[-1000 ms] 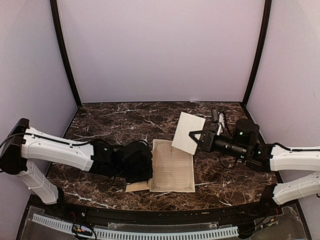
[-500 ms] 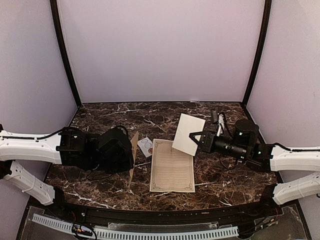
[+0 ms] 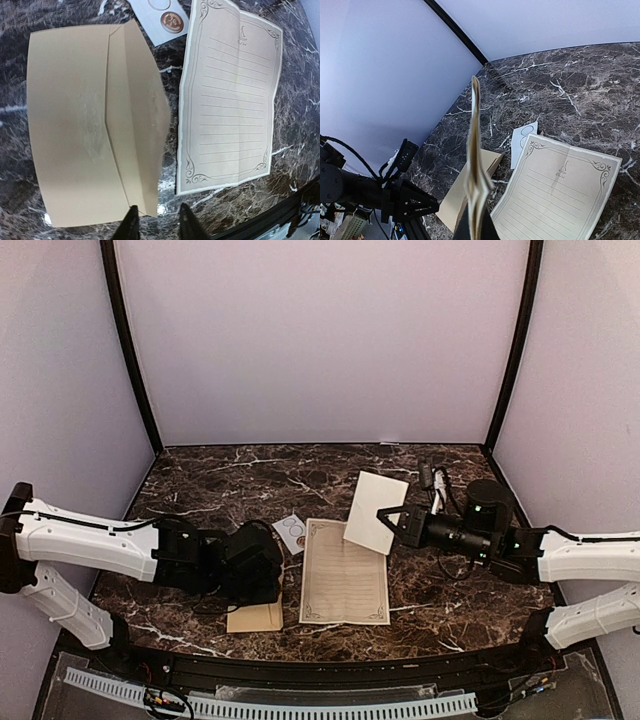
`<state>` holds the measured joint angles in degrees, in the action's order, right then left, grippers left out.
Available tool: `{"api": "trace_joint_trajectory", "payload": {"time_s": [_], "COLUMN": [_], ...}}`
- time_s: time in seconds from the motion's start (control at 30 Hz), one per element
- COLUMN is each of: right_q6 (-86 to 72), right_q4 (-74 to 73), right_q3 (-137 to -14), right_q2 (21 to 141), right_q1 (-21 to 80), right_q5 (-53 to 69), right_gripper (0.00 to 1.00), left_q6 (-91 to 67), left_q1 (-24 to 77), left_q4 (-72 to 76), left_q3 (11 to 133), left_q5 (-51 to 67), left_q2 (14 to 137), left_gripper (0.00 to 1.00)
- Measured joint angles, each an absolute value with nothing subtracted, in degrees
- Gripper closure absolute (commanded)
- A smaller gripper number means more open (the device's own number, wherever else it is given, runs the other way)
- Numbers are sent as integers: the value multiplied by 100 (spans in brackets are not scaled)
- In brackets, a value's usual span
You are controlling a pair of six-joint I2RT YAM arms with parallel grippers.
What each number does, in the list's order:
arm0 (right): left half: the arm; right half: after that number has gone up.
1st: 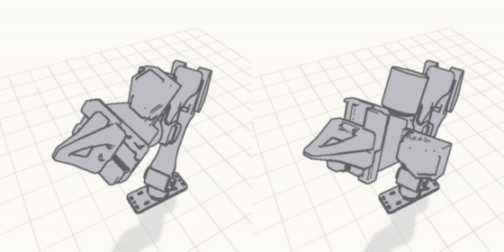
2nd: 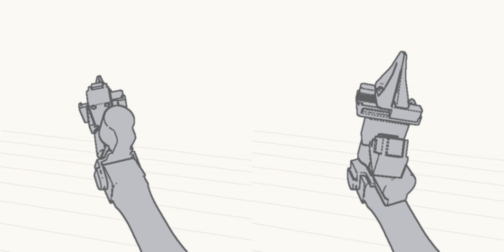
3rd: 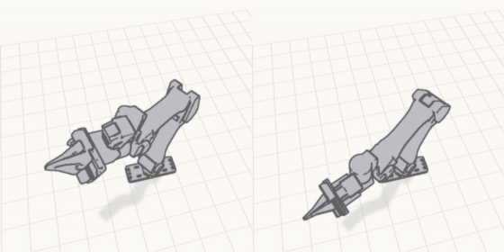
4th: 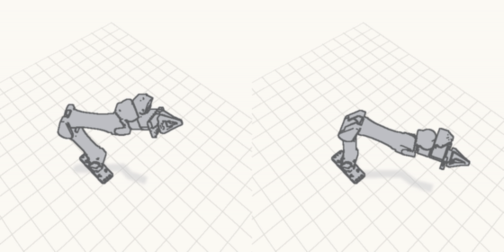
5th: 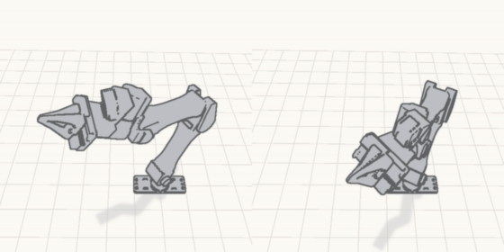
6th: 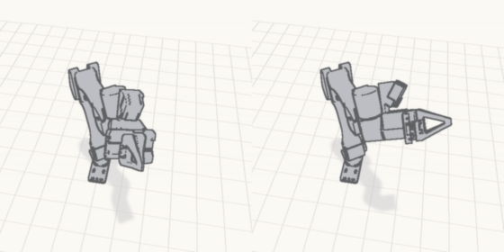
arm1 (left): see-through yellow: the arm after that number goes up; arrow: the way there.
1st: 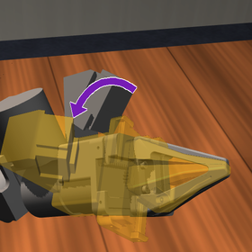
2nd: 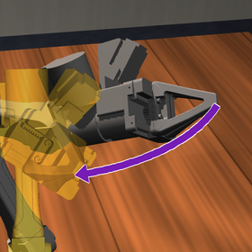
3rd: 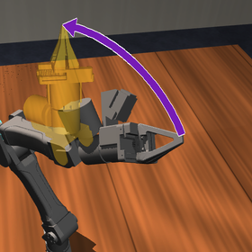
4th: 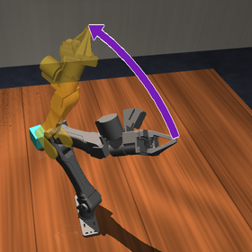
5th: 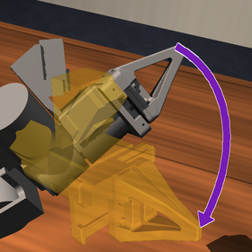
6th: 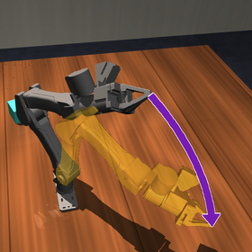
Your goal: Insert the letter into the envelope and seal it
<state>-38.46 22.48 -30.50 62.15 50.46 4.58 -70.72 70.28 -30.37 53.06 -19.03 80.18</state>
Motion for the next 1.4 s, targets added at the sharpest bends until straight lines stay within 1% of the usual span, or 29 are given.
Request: {"api": "trace_joint_trajectory", "payload": {"time_s": [0.03, 0.07, 0.2, 0.3, 0.37, 0.53, 0.7, 0.87, 1.13, 1.4], "right_q6": [-3846, -3844, -3844, -3844, -3846, -3979, -4189, -4438, -4978, -5199], "right_q4": [2231, 2209, 1959, 1667, 1468, 1267, 1061, 840, 574, -178], "right_q3": [-3050, -3050, -3061, -3159, -3293, -3658, -4204, -4969, -6073, -7087], "right_q2": [6215, 6215, 6215, 6215, 6222, 6436, 7185, 8095, 9373, 10451], "right_q1": [5046, 5046, 5046, 5046, 5052, 5170, 5555, 5968, 6342, 6471], "right_q5": [464, 469, 471, 517, 576, 685, 751, 886, 1229, 1372], "right_gripper": [100, 100, 100, 100, 100, 100, 100, 100, 100, 100], "left_q6": [-7083, -7028, -6858, -6646, -6504, -5977, -5411, -5157, -5068, -5004], "left_q1": [7028, 7026, 7022, 6947, 6764, 5778, 4895, 4104, 3892, 3765], "left_q4": [-2869, -2762, -2346, -2233, -2213, -2224, -2163, -1826, -1310, -735], "left_q3": [5269, 5245, 5170, 5168, 5107, 4764, 4276, 3262, 2482, 2117], "left_q5": [-1820, -1747, -1505, -1400, -1262, -917, -574, -64, 377, 604], "left_q2": [8108, 8167, 8276, 8173, 7955, 7111, 6766, 6643, 6333, 6217], "left_gripper": [55, 48, 37, 35, 35, 34, 34, 35, 38, 45]}}
